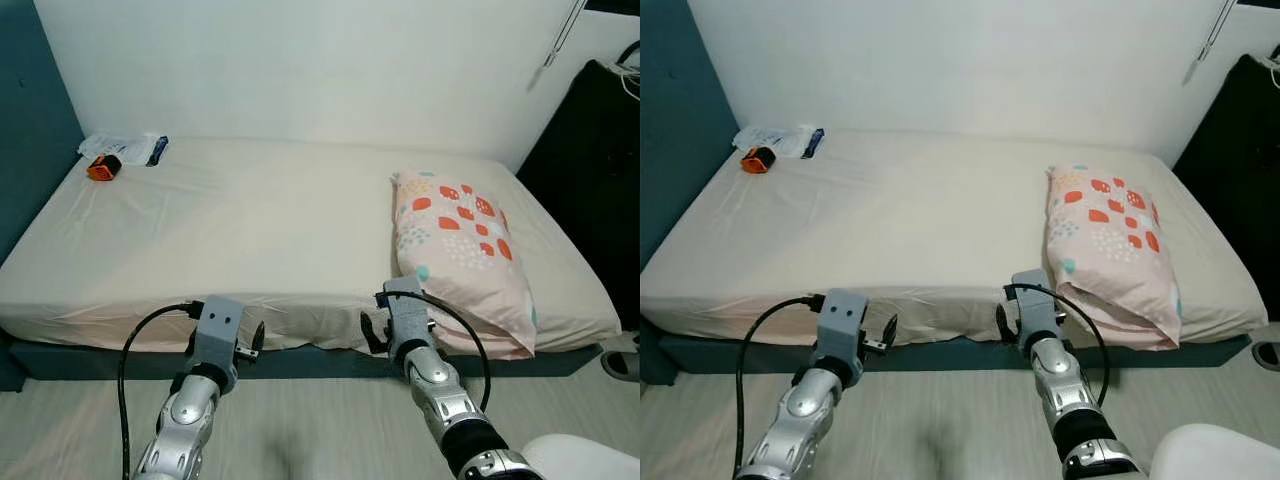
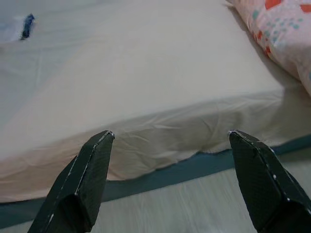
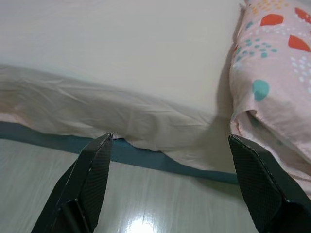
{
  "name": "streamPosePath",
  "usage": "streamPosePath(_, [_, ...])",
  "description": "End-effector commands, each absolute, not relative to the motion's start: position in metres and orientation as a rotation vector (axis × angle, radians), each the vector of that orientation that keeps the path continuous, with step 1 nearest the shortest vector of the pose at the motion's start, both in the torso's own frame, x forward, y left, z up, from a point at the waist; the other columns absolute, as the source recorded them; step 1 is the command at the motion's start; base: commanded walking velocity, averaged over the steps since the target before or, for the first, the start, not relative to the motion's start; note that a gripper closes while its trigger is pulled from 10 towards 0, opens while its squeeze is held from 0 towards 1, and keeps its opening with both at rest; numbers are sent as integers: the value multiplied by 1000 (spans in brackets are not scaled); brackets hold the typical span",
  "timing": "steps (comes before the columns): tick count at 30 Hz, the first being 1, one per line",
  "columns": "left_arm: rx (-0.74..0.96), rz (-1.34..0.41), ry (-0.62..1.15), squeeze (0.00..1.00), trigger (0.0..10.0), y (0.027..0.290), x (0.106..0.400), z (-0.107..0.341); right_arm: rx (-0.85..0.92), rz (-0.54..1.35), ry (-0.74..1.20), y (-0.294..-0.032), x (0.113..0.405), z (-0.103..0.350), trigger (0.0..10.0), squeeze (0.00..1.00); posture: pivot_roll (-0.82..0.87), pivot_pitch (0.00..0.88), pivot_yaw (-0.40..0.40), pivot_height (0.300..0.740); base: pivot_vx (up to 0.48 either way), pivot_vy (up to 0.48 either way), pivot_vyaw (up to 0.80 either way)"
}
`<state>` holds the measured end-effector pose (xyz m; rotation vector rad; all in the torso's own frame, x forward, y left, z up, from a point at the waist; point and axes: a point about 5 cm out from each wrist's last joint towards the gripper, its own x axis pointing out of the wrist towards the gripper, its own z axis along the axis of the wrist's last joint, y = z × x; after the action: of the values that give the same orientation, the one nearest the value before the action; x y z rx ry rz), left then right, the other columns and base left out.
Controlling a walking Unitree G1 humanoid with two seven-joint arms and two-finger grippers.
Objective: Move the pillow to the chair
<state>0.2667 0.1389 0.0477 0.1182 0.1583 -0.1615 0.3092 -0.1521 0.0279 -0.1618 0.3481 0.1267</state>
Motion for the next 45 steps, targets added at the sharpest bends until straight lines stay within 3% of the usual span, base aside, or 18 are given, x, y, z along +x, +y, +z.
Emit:
streamPosePath(1, [114, -162, 155, 0, 10000, 137, 263, 46, -169, 130, 351, -155, 307, 26, 10000, 0, 69, 0, -82, 717, 0, 0, 0])
streamPosePath(13, [116, -187, 132, 0, 10000, 132, 267, 51, -178, 121, 361, -157, 309, 26, 10000, 0, 63, 0, -74, 717, 0, 0, 0])
streamPosePath(23, [88, -205, 108, 0, 10000, 129, 268, 56, -168, 150, 355, -144, 315, 32, 10000, 0, 63, 0, -87, 717, 296, 0, 0])
streamPosePath(45, [72, -196, 105, 0, 10000, 130, 268, 57, -143, 147, 345, -143, 320, 38, 10000, 0, 58, 0, -97, 717, 346, 0, 0])
